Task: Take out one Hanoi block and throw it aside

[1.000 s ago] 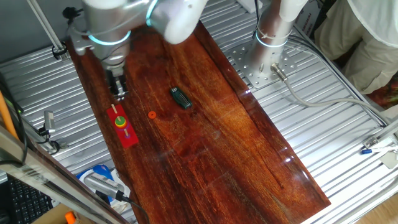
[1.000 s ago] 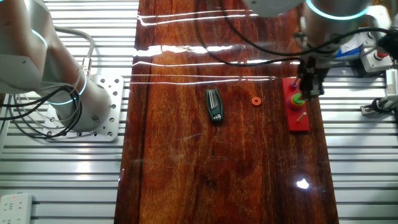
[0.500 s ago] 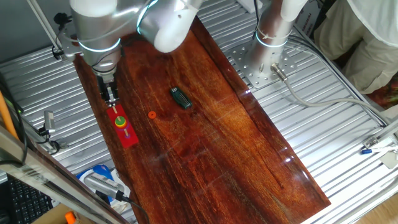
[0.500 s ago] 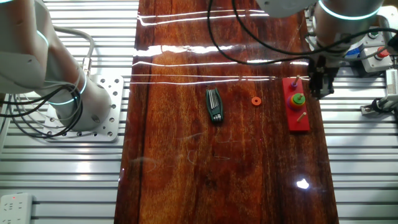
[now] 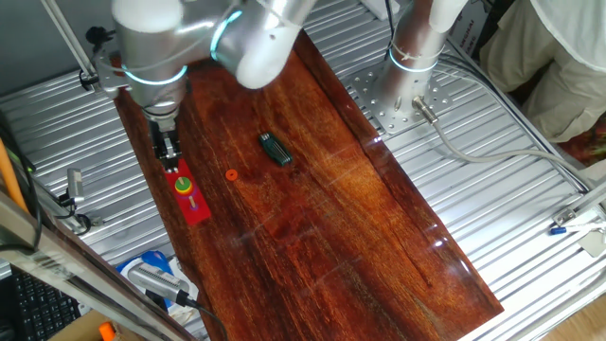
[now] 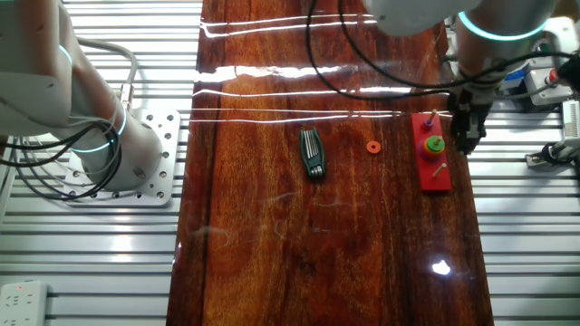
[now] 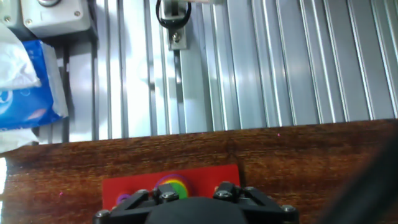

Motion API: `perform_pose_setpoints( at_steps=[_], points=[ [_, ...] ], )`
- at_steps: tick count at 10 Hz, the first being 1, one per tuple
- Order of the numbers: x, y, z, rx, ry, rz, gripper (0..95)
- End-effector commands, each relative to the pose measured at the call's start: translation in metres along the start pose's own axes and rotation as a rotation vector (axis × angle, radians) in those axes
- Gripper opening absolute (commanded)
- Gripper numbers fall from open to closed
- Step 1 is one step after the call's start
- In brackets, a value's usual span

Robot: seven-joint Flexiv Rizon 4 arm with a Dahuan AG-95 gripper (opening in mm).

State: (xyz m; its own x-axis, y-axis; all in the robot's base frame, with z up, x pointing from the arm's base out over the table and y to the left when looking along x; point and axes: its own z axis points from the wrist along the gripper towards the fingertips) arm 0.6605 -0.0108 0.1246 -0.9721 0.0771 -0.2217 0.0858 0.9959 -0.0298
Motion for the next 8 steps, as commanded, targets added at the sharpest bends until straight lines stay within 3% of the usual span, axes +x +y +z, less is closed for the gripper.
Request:
perform_pose_setpoints(
  at_steps=[1,3,6,8],
  points=[
    [-0.002,0.005,0.002,-0.017,0.017,0.021,57.0],
    [0.0,0.012,0.006,0.009,0.002,0.031,57.0],
    [0.008,0.008,0.012,0.038,-0.009,0.005,57.0],
    [0.022,0.003,0.022,0.031,-0.031,-0.011,57.0]
  ],
)
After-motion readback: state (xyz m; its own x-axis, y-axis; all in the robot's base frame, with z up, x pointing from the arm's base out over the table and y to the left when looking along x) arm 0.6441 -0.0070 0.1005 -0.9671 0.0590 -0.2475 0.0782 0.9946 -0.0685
